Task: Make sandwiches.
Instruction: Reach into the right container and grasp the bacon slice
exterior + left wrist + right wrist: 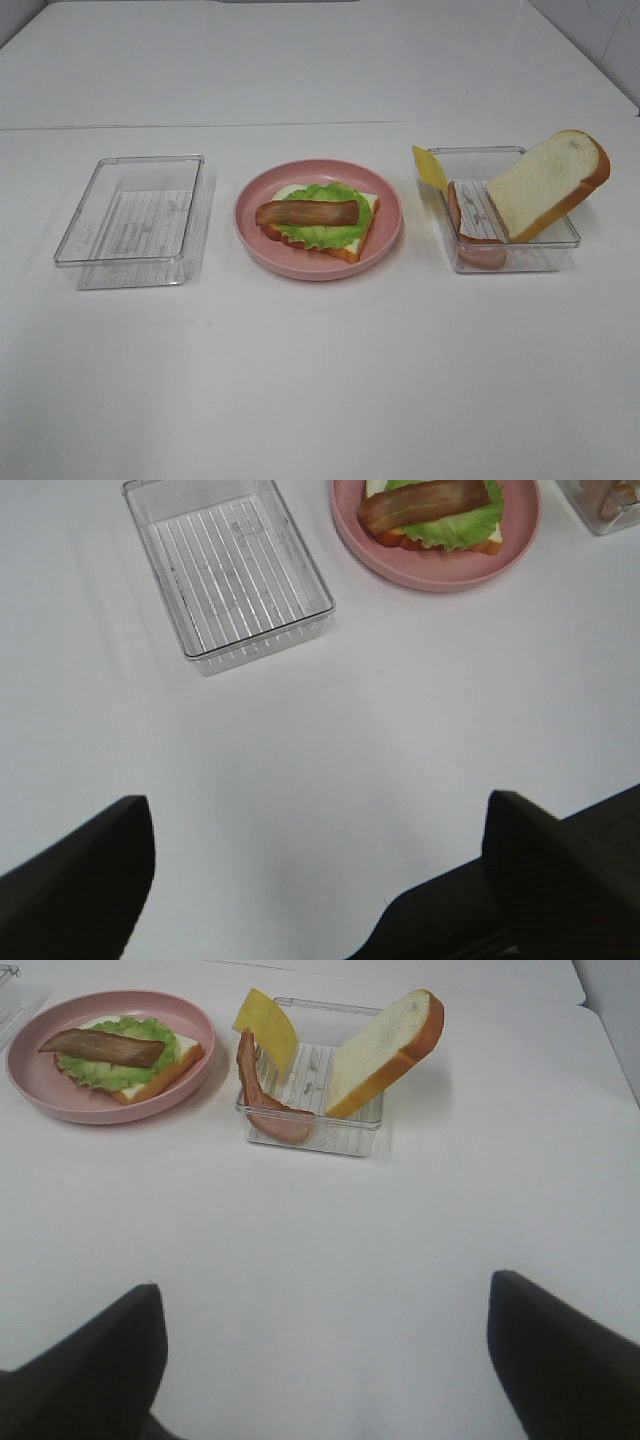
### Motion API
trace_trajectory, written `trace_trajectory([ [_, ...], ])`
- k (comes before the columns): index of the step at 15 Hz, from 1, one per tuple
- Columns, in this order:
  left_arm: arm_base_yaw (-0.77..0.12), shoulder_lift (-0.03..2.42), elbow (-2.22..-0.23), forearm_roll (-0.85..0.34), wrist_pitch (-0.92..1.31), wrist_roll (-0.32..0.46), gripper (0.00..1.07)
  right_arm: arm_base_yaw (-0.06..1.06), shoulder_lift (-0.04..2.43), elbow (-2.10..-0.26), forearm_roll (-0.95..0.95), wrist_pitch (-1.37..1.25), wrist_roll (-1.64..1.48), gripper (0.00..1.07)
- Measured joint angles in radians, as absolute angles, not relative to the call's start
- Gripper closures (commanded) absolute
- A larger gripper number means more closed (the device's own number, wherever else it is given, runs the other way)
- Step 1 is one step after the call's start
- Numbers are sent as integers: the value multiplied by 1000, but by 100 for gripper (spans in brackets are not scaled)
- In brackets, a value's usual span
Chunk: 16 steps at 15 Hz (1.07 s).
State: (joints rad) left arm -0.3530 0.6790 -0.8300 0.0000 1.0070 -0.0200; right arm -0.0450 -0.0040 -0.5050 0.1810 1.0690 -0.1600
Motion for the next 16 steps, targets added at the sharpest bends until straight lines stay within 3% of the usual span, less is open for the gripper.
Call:
trace_trajectory([
  [5,-353,239,-560,-5,981,-19,24,-45,-4,-505,181,1069,-160,31],
  [8,-353,100,-531,0,985,-16,24,-45,-4,-505,181,1069,-160,31],
  [16,-353,-6,-525,0,1061,59,24,-45,-4,-505,204,1068,-159,31],
])
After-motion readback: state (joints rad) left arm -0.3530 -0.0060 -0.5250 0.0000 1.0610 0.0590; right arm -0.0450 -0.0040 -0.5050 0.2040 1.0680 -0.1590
